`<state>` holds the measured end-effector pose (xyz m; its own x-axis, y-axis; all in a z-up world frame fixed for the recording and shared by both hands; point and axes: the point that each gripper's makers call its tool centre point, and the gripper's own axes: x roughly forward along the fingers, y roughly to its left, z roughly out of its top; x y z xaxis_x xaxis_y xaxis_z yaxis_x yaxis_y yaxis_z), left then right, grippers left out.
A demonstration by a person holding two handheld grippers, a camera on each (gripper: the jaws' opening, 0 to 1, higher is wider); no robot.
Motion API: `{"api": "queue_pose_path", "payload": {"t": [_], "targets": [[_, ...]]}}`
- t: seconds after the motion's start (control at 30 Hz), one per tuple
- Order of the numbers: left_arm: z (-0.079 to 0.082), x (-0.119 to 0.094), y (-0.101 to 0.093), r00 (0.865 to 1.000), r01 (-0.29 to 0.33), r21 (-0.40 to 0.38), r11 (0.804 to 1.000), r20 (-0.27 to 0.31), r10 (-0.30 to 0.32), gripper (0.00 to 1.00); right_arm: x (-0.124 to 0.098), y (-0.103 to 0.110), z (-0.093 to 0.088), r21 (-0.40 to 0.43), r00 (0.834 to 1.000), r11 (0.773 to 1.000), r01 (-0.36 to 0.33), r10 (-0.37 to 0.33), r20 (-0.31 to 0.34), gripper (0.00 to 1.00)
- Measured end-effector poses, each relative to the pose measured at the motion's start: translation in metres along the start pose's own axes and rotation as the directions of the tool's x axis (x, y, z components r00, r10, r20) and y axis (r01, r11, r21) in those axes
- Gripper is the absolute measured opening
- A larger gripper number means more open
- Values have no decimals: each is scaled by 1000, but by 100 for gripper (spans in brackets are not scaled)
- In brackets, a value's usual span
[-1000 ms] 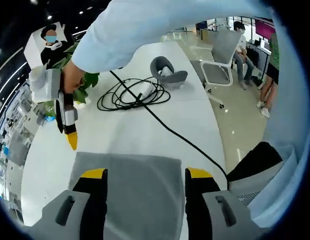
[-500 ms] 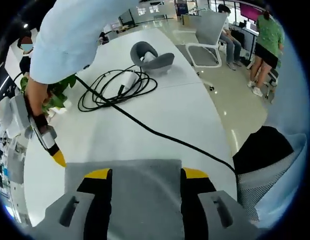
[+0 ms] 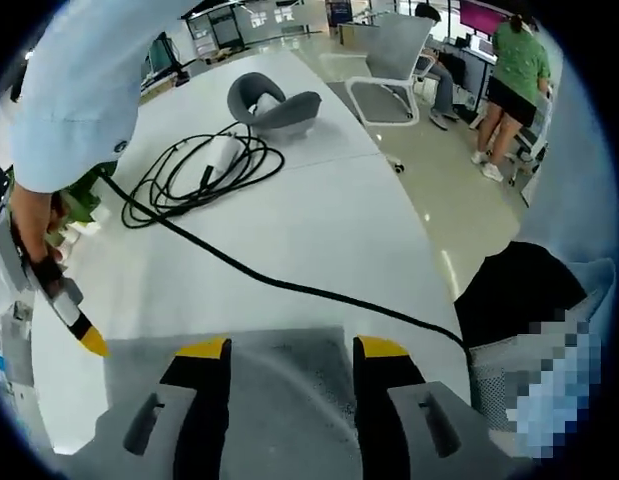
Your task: Fold the towel on the table until its edges align and the towel forms a compact rectangular stack.
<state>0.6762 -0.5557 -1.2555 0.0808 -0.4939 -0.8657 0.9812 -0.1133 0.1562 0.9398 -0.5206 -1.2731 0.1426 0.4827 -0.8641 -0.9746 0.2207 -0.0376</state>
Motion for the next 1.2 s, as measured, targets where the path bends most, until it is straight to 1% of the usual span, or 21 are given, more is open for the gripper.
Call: {"api": "queue_pose_path", "payload": {"t": [0.1,0.2,0.27,0.37,0.47,0.57,0.7,0.73,0.83,0.93,1.17,1.2], "targets": [[4,4,-4,1000,18,1,1000,8,-18,49,2,-2,-4,1,1000,1000,-6,7,-13,49],[9,8,-5,999,34,-20,999,25,-33,48,2,2,-7,-15,999,1000,-14,13,-33,45],[9,10,-6,999,39,-26,999,24,-38,47,4,3,-6,-11,999,1000,-18,18,-33,44],[7,15,-7,999,41,-19,999,6,-41,45,8,2,-4,-13,999,1000,-22,22,-34,43],[4,19,-8,999,47,-25,999,-10,-47,43,11,4,-6,-16,998,1000,-25,24,-50,42],[-1,22,-8,999,45,-34,998,-24,-46,43,17,0,-9,-12,998,1000,-28,28,-63,40],[-8,26,-12,997,63,-20,998,-52,-64,39,21,3,-9,-22,997,999,-35,33,-73,37],[-8,27,-13,996,67,-19,998,-56,-68,39,23,1,-9,-22,997,999,-37,35,-74,37],[-10,32,-16,995,76,-21,997,-59,-77,39,26,-1,-9,-19,996,999,-39,38,-75,37],[-12,37,-21,994,88,-8,996,-71,-88,39,33,-11,-7,-19,996,999,-41,39,-77,36],[-21,47,-27,990,110,-3,994,-93,-110,37,37,-13,-10,-28,995,998,-48,45,-89,33],[-18,47,-27,990,117,-7,993,-77,-117,36,39,-14,-11,-26,995,998,-48,46,-88,33]]}}
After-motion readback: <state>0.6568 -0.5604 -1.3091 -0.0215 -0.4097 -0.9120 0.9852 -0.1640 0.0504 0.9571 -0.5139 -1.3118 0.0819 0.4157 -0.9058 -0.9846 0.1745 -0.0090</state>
